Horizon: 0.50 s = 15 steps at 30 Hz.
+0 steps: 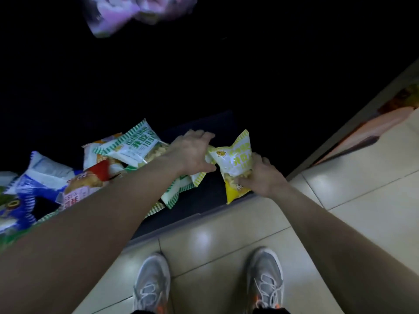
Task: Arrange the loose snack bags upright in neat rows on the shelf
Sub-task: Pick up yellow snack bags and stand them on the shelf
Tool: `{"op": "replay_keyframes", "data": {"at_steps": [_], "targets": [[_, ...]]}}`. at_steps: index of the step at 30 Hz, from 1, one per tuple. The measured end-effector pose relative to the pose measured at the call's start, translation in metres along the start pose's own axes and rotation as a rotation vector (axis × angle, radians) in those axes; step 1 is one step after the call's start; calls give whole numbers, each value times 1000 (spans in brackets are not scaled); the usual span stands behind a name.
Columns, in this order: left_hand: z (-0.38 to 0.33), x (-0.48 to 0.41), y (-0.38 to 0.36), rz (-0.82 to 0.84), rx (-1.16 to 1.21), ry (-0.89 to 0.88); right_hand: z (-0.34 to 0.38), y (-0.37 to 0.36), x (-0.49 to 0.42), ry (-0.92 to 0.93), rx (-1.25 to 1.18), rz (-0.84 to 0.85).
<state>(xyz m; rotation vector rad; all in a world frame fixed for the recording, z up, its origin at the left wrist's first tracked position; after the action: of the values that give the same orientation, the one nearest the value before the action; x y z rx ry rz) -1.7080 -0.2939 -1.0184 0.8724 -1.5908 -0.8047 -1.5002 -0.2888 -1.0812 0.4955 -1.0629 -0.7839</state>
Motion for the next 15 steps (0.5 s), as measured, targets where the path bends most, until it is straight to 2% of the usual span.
{"op": "replay_keyframes", "data": {"at_steps": [3,6,9,15], "targets": [[0,-5,-7,-50,14,4,-1,-4,-4,29,-101,-66],[2,4,-22,-21,57,22,3,-12,1,40,-192,-57],[4,10,-23,-46,100,16,8,-16,7,57,-179,-131],[-11,15,-15,-89,491,-38,24,-22,33,222,-213,-392]]}}
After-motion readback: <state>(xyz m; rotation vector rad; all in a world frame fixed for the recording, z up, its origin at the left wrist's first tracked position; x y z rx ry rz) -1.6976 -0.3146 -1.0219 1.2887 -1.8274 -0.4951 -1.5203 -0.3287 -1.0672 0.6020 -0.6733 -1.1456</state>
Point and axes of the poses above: each hand's wrist, its own x-axis away from the middle knuckle, its own y-axis out of the back of the hand, z = x × y, the point moved 3 cm from there along -x, towards the middle knuckle, and after that the axes turned 8 degrees about z, right-handed, at the moved point
